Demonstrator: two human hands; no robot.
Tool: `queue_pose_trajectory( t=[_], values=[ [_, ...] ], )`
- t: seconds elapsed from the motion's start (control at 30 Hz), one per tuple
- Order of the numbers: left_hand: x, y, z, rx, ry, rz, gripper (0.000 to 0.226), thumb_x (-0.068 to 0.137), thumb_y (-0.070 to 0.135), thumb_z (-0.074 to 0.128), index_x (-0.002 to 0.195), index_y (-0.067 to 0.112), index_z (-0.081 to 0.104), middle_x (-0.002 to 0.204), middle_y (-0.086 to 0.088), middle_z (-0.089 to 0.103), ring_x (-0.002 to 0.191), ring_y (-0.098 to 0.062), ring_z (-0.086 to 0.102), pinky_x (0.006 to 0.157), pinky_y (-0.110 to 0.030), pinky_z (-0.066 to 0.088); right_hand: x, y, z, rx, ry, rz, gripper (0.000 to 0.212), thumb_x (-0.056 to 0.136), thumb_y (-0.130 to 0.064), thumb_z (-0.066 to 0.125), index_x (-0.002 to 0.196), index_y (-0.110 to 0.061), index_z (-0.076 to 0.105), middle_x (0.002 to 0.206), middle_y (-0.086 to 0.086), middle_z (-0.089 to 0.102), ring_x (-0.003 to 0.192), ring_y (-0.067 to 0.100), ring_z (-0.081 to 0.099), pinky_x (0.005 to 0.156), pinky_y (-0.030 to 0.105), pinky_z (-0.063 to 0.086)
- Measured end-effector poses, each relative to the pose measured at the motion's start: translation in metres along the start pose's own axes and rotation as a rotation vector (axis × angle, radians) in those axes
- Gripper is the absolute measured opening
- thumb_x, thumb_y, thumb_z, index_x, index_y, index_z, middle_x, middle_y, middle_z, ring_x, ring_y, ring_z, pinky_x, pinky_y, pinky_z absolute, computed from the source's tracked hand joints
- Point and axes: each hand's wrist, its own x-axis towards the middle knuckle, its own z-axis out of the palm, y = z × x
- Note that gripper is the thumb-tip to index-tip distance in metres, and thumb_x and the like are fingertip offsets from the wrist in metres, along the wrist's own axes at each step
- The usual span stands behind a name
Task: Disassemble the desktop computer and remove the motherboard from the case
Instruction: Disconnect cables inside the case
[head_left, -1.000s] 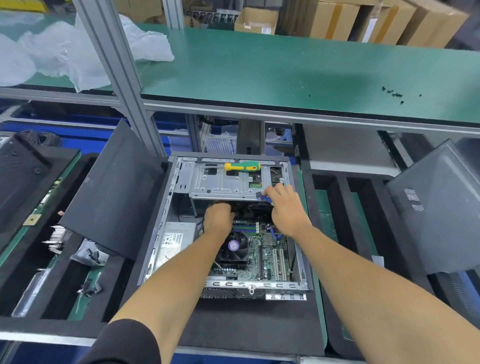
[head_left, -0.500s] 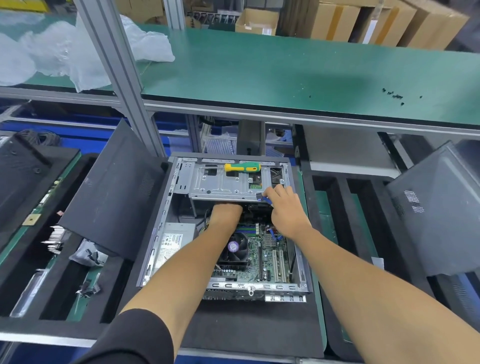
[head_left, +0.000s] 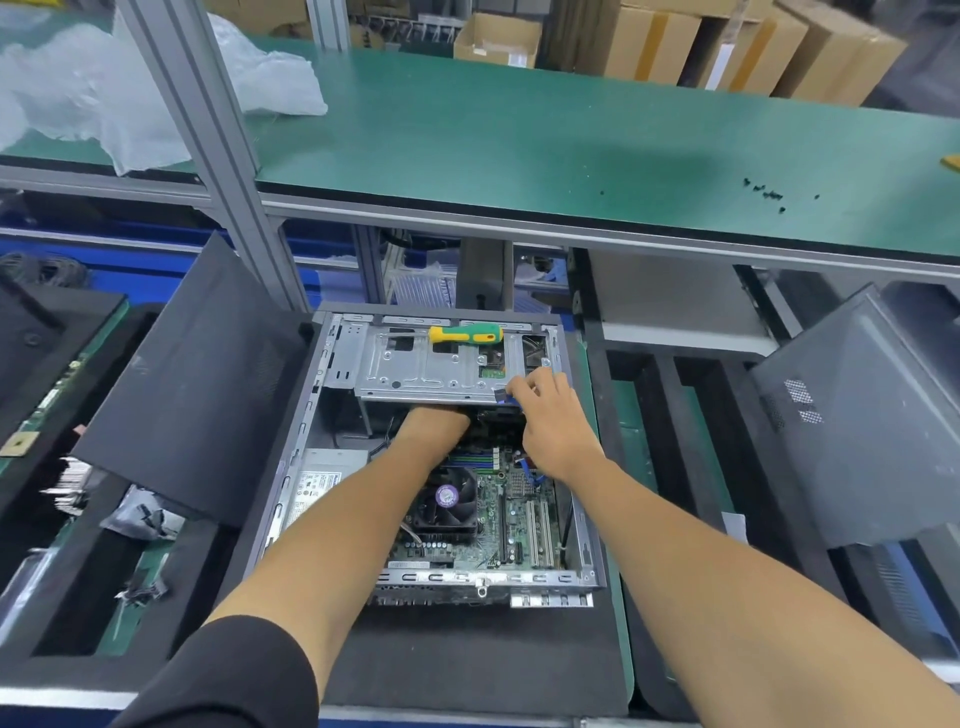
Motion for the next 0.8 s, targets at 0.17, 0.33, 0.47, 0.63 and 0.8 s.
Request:
queue_pose_trajectory(
  t=[0.17,0.33,0.47,0.63,0.8],
  values=[
    [0.003,0.003,0.003,0.019,0.090,-0.061,0.028,0.093,-0.003,0.051,0.112,0.010,0.068,0.113,-0.008,0.067,0.103,-0.032,0.063,0.082,-0.039,0.053,0.001,0.000,0.000,0.005,-0.013,-0.016,0.058,0.069,0.015,0.052,0.114,-0.021,0.050,0.115,0.002,0.048,0.097,0.024,0.038,0.077,0.037,0.036],
    [0.000,-0.002,0.003,-0.128,0.137,-0.061,0.028,0.094,0.000,0.049,0.115,0.012,0.063,0.114,-0.010,0.065,0.101,-0.034,0.061,0.082,-0.039,0.053,0.001,0.000,0.002,-0.024,-0.010,-0.004,0.059,0.068,0.014,0.052,0.111,-0.026,0.044,0.105,0.000,0.046,0.088,0.019,0.030,0.073,0.036,0.035],
    [-0.001,-0.011,0.004,-0.406,0.120,-0.106,0.017,0.093,0.016,0.042,0.106,0.021,0.053,0.102,-0.007,0.057,0.091,-0.031,0.056,0.080,-0.036,0.046,0.002,0.000,0.001,-0.024,-0.021,0.005,0.059,0.069,0.014,0.054,0.111,-0.026,0.044,0.105,-0.001,0.047,0.088,0.019,0.032,0.073,0.036,0.036],
    [-0.015,-0.018,-0.002,-0.327,0.052,-0.058,0.020,0.102,0.026,0.049,0.086,0.014,0.051,0.084,-0.006,0.056,0.077,-0.031,0.055,0.069,-0.035,0.043,0.002,-0.001,0.000,-0.022,-0.025,0.008,0.058,0.069,0.014,0.053,0.111,-0.025,0.044,0.105,0.000,0.047,0.088,0.020,0.032,0.072,0.036,0.035],
    [-0.027,-0.018,-0.004,-0.333,0.124,-0.011,0.022,0.102,0.035,0.047,0.100,0.014,0.053,0.097,-0.008,0.066,0.089,-0.032,0.063,0.070,-0.037,0.047,0.001,-0.001,-0.003,0.007,-0.025,0.013,0.056,0.071,0.015,0.053,0.111,-0.023,0.047,0.107,-0.001,0.047,0.089,0.018,0.030,0.075,0.035,0.033]
  ],
)
